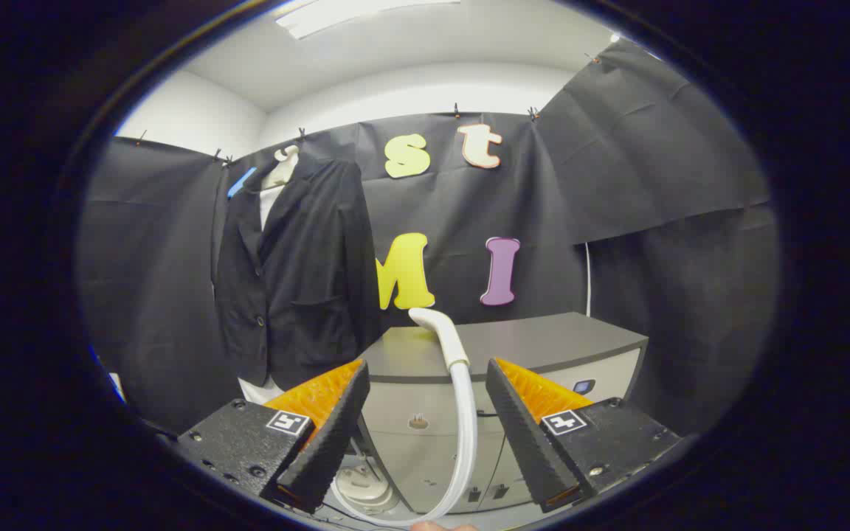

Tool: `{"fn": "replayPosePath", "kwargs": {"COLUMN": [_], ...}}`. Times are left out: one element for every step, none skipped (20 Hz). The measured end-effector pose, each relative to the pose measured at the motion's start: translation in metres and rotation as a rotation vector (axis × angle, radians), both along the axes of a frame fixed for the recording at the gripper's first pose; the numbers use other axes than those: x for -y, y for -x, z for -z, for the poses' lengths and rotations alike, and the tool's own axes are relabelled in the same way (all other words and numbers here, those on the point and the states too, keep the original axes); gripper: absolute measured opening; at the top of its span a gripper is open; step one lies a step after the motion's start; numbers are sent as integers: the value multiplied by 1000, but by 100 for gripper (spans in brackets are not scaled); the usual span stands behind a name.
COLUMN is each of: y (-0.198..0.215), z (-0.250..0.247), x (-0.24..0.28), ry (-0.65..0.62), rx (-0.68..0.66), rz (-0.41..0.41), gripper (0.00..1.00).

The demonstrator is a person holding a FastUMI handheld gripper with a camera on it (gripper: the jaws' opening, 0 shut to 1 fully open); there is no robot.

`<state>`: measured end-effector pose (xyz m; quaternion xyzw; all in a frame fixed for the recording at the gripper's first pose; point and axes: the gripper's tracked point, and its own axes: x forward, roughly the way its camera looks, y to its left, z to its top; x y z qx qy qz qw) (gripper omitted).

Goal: Iron the clothes twice with a garment steamer, once on the left side and once on the right side.

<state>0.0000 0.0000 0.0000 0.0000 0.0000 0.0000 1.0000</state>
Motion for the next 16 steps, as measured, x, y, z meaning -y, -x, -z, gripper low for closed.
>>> {"fn": "replayPosePath", "kwargs": {"y": [0, 1, 3, 5, 7, 8, 11, 13, 14, 15, 15, 16, 16, 17, 16, 16], "z": [5, 10, 16, 20, 25, 32, 36, 39, 40, 41, 41, 41, 41, 42, 42, 42], "x": [2, 4, 8, 9, 11, 14, 16, 18, 21, 23, 25, 25, 27, 27, 27, 27], "ry": [0, 2, 9, 16, 22, 25, 24, 22, 20, 20, 20, 20, 18, 17, 17, 17], "rx": [-13, -23, -33, -37, -46, -58, -67, -73, -77, -79, -79, -81, -81, -82, -83, -85], "rz": [7, 15, 26, 31, 43, 50, 56, 62, 67, 74, 81, 85, 88, 89, 91, 92], "gripper": [99, 99, 99, 99, 99, 99, 99, 99, 99, 99, 99, 99, 99, 99, 99, 99]}}
